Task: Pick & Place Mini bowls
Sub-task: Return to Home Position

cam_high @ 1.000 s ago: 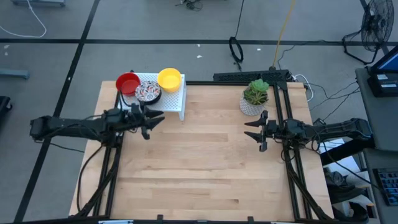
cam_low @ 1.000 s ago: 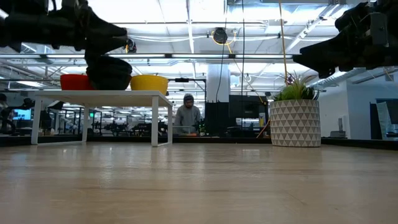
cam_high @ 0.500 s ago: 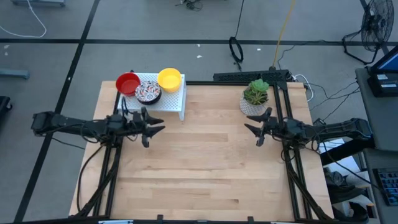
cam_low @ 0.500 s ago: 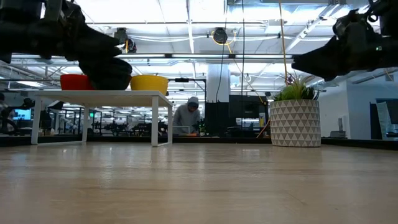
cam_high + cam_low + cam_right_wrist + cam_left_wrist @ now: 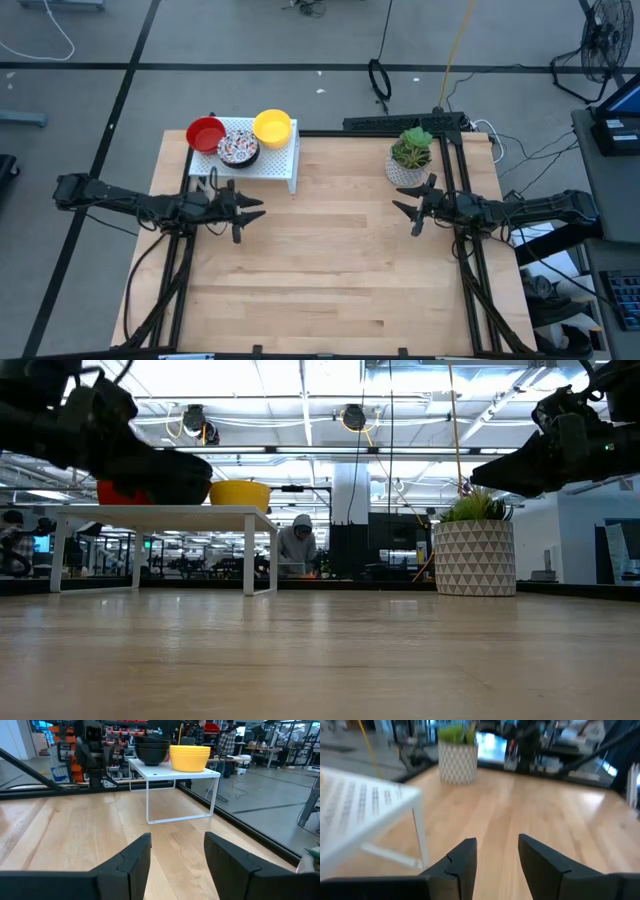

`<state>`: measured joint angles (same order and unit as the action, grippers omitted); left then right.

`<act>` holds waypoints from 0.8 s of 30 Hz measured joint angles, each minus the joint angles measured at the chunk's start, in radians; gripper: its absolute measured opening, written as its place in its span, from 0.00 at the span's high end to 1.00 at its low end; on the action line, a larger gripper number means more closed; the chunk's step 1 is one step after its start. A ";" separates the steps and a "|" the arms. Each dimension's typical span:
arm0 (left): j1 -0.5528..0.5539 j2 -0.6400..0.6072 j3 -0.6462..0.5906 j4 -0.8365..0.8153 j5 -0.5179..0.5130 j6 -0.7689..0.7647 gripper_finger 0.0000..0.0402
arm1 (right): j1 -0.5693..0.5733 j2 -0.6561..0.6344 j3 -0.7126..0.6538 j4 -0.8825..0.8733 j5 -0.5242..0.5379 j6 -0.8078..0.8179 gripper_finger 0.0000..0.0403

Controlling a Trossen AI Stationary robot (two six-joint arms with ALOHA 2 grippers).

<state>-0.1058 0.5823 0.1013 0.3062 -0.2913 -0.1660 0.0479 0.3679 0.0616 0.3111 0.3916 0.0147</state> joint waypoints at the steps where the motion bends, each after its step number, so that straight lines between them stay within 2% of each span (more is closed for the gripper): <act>1: -0.002 0.000 0.000 -0.024 0.000 -0.010 0.63 | 0.000 0.000 0.000 0.000 0.000 0.000 0.58; 7: -0.002 0.000 0.000 -0.080 0.000 -0.051 0.63 | 0.000 0.000 0.000 0.001 0.002 0.025 0.58; 24: -0.002 0.000 0.000 -0.071 0.002 -0.047 0.63 | 0.000 0.000 0.000 -0.017 0.000 0.019 0.58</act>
<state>-0.1074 0.5823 0.1013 0.2356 -0.2893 -0.2127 0.0479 0.3679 0.0616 0.2939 0.3920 0.0338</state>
